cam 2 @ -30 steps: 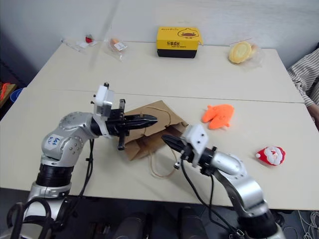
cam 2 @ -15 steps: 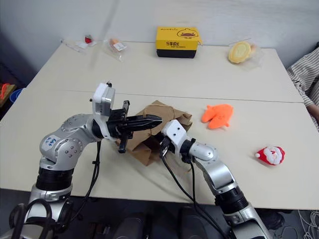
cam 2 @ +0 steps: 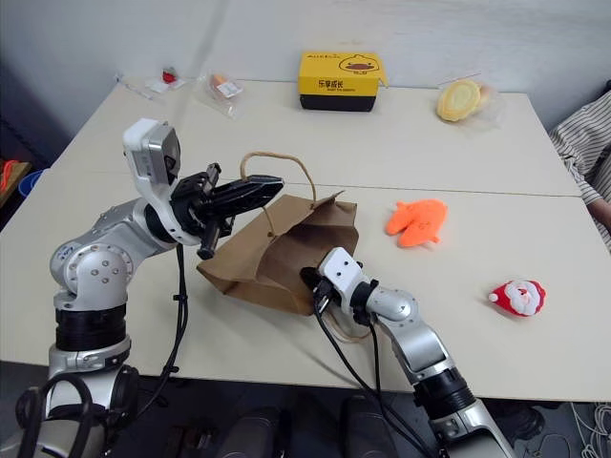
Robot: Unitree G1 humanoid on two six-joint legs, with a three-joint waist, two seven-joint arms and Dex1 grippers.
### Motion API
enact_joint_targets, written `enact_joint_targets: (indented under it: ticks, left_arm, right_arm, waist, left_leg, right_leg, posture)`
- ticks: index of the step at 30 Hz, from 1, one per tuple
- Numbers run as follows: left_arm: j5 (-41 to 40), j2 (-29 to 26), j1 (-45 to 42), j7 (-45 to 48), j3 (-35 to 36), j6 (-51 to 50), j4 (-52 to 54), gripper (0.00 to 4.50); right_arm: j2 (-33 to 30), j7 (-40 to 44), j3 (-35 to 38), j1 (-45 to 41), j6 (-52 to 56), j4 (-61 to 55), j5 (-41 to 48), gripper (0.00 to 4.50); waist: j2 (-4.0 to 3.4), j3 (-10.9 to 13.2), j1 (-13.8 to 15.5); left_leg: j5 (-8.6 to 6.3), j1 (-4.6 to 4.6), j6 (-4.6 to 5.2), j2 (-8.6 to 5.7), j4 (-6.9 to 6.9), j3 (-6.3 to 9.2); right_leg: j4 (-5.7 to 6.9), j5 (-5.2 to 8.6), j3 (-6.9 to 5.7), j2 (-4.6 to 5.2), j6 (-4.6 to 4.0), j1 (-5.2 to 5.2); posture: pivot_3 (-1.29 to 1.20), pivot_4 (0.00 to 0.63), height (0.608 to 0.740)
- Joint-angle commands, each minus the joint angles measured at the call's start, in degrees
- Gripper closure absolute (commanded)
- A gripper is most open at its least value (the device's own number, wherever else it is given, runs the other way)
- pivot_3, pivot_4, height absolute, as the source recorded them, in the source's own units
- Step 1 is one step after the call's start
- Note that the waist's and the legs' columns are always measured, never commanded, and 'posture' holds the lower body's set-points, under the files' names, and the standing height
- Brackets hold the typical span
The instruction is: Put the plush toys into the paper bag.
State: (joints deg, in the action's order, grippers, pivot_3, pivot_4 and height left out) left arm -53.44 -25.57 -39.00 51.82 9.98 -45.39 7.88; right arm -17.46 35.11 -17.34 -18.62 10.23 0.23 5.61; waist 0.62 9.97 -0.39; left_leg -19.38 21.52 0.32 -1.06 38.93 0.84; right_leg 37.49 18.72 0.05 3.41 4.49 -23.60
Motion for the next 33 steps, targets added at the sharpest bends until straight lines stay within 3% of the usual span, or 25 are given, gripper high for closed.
enact_joint_targets:
  ticks: [1, 9, 12, 15, 19, 26, 33]
  left_arm:
    - [-2.7, -1.1, -2.2, -0.9, 3.2, -0.5, -1.1, 4.50]
    - [0.4, -1.7, 0.2, 1.5, -0.4, 1.2, 0.6, 4.50]
    - [1.1, -1.1, 1.0, 1.8, -1.4, 2.2, 0.8, 4.50]
    - [1.3, -0.8, 1.4, 2.0, -1.9, 2.7, 0.8, 4.50]
    - [1.7, -0.8, 2.1, 3.0, -2.7, 3.0, 1.1, 4.50]
    - [3.3, 0.0, 2.1, 4.4, -4.5, 4.7, 0.3, 4.50]
    - [4.5, 0.7, 1.8, 5.4, -5.2, 6.0, -1.1, 4.50]
  right_arm:
    - [-0.6, 0.4, 0.3, 1.7, 0.5, -0.9, -0.8, 4.49]
    - [1.2, 2.3, 1.9, 1.1, -0.2, -4.2, 3.2, 4.49]
    - [1.3, 4.0, 3.1, 1.7, 5.8, -6.9, 7.7, 4.49]
    - [0.0, 5.9, 3.7, 2.3, 5.9, -9.7, 9.0, 3.89]
    - [-1.2, 8.6, 6.6, 4.3, 3.1, -14.6, 12.6, 2.50]
    - [-6.1, 12.5, 22.0, 17.2, 4.2, -30.0, 31.2, 0.04]
    - [-9.5, 10.5, 39.7, 35.2, 1.9, -29.2, 33.8, 0.04]
  waist:
    - [0.00, 0.0, 0.0]
    - [0.00, 0.0, 0.0]
    - [0.00, 0.0, 0.0]
    - [0.00, 0.0, 0.1]
    - [0.00, 0.0, 0.2]
    - [0.00, 0.0, 0.5]
    - [-0.01, 0.0, 0.5]
  left_leg:
    - [0.00, 0.00, 0.00, 0.00, 0.00, 0.00]
    - [-0.01, -0.01, -0.02, -0.01, 0.00, 0.02]
    - [-0.01, 0.00, -0.03, -0.01, 0.00, 0.02]
    - [-0.01, 0.00, -0.03, -0.01, 0.00, 0.03]
    - [-0.01, 0.00, -0.03, -0.01, -0.01, 0.04]
    - [-0.03, 0.01, -0.02, -0.03, 0.00, 0.17]
    - [-0.03, -0.01, -0.01, -0.02, -0.05, 0.13]
  right_leg:
    - [0.00, 0.00, 0.00, 0.00, 0.00, 0.00]
    - [0.00, 0.00, -0.02, 0.00, 0.00, 0.01]
    - [-0.01, 0.00, -0.01, 0.00, 0.00, 0.01]
    - [-0.02, 0.00, -0.01, 0.00, 0.00, 0.01]
    - [-0.03, 0.00, -0.01, 0.00, 0.00, 0.02]
    - [-0.08, 0.00, -0.02, 0.02, 0.00, 0.12]
    - [-0.13, 0.00, 0.03, -0.02, 0.00, 0.16]
  posture:
    - [0.00, 0.150, 0.740]
    - [0.00, 0.150, 0.740]
    - [0.00, 0.150, 0.740]
    - [0.00, 0.150, 0.740]
    - [0.00, 0.150, 0.740]
    - [0.00, 0.150, 0.740]
    - [0.00, 0.150, 0.740]
